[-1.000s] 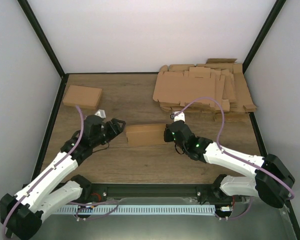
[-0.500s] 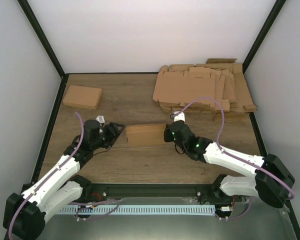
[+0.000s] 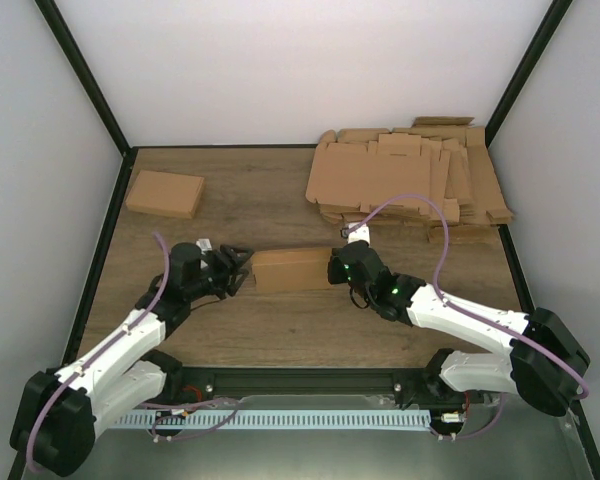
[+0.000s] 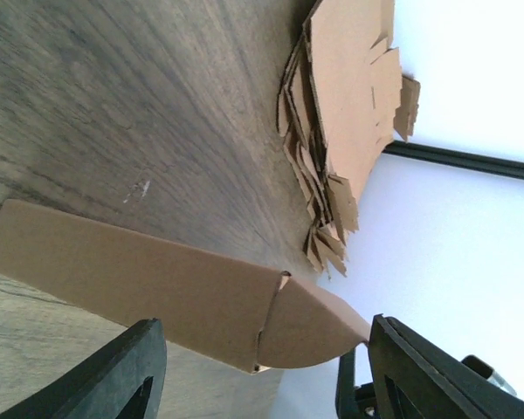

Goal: Fold the paper box

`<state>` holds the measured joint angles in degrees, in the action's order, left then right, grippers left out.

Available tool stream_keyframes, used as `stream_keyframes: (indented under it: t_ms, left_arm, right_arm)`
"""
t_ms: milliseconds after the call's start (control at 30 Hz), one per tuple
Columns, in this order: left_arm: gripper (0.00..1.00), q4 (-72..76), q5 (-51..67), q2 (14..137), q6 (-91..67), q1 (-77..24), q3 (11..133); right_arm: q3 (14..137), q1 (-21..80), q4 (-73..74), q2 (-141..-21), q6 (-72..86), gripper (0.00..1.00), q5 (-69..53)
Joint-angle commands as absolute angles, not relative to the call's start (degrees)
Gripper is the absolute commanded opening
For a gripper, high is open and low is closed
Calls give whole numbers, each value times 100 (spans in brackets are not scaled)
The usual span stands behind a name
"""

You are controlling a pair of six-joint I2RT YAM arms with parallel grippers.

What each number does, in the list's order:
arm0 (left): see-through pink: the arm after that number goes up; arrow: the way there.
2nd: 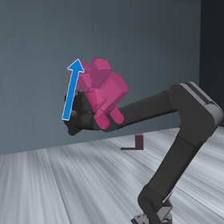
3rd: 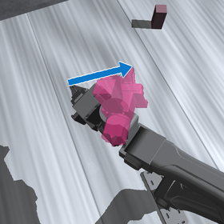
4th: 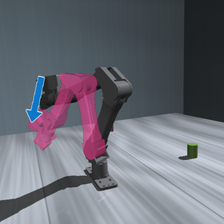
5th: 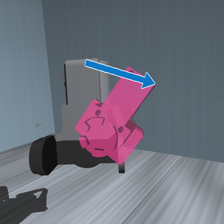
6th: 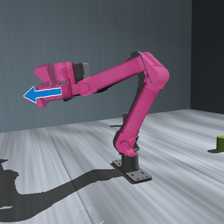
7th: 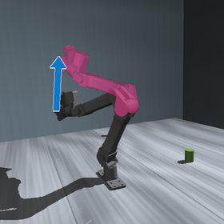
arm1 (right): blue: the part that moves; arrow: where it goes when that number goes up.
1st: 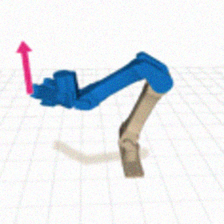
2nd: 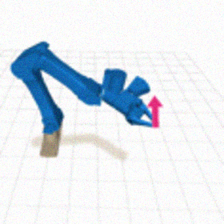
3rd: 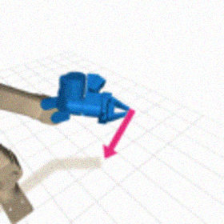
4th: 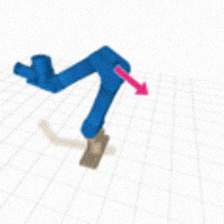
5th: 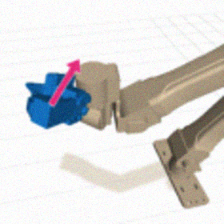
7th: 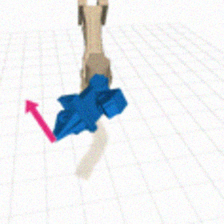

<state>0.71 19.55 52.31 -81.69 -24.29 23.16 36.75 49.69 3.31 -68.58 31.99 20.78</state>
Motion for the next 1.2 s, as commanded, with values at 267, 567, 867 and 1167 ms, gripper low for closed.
stream_keyframes:
  t_ms: [267,567,867,1167]
  left_arm:
    - [54,645,2189,5409,-8563,-2399,2250]
    - [33,467,2107,5440,-8485,-2395,2176]
    - [29,408,2031,5522,-8388,-2397,2038]
    - [29,276,1947,5511,-8323,-2399,2092]
  right_arm:
    - [3325,5048,1682,-7211,3322,1,1545]
    - [3314,5045,1687,-7231,3315,1,1547]
    - [3290,5045,1697,-7118,3212,13,1467]
    - [3643,5044,2101,-6096,2913,32,1180]
